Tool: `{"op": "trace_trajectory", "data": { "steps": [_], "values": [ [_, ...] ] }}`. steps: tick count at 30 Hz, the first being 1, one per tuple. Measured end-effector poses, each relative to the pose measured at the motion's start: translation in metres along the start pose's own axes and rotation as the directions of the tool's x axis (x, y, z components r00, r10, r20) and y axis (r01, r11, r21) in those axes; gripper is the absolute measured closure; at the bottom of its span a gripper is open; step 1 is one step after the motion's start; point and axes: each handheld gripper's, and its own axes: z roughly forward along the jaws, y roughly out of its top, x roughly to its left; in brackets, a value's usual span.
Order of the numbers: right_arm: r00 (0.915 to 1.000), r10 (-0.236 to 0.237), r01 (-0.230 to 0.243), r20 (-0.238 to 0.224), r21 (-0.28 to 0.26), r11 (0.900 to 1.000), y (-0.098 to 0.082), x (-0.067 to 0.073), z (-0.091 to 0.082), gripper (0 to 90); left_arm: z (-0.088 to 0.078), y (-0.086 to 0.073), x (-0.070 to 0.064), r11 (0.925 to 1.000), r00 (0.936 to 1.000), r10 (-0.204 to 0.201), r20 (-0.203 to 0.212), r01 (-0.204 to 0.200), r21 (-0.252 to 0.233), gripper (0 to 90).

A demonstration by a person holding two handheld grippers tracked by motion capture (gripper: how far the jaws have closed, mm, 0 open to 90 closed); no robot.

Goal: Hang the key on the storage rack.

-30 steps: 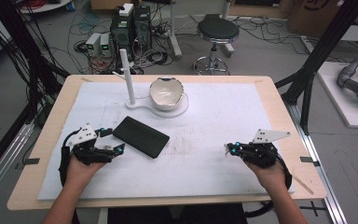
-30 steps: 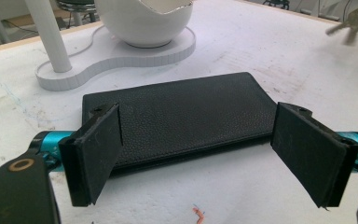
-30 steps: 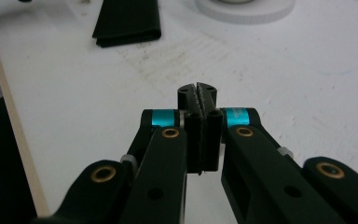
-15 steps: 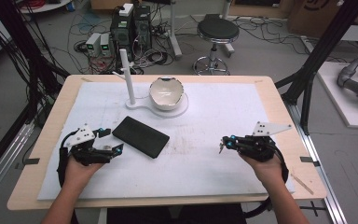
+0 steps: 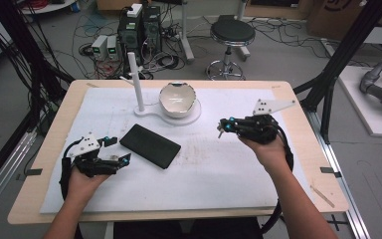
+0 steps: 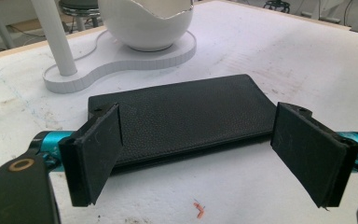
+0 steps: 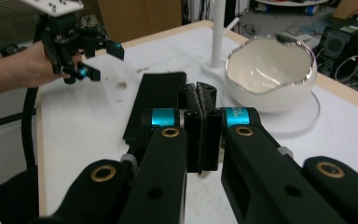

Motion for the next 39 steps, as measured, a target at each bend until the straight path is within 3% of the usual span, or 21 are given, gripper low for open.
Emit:
{"op": "trace_trajectory", "data": {
  "steps": [3,6,16,28,39],
  "values": [
    [0.9999,-0.003,0.003,-0.010,-0.005,1.000,0.009,-0.002,0.006,90.0,0.000,0.000,-0.001,1.0000,1.0000,0.001,0.001,-0.001,-0.001,16.6],
    [0.9995,-0.010,0.010,-0.029,-0.014,1.000,0.034,-0.005,0.023,90.0,-0.001,0.000,-0.001,1.0000,1.0000,0.002,0.003,-0.002,-0.001,16.6],
    [0.9993,-0.017,0.017,-0.033,-0.014,1.000,0.077,-0.015,0.062,90.0,-0.004,-0.001,-0.001,1.0000,1.0000,0.000,-0.002,0.000,-0.005,16.6],
    [0.9987,-0.044,0.044,-0.024,-0.006,0.999,0.116,-0.021,0.092,90.0,-0.011,-0.003,-0.003,1.0000,1.0000,0.004,0.000,-0.004,-0.003,16.6],
    [0.9952,-0.087,0.088,-0.045,0.011,0.996,0.151,-0.017,0.136,90.0,-0.027,-0.009,-0.002,1.0000,0.9996,-0.004,-0.030,0.003,-0.004,16.6]
  ]
}}
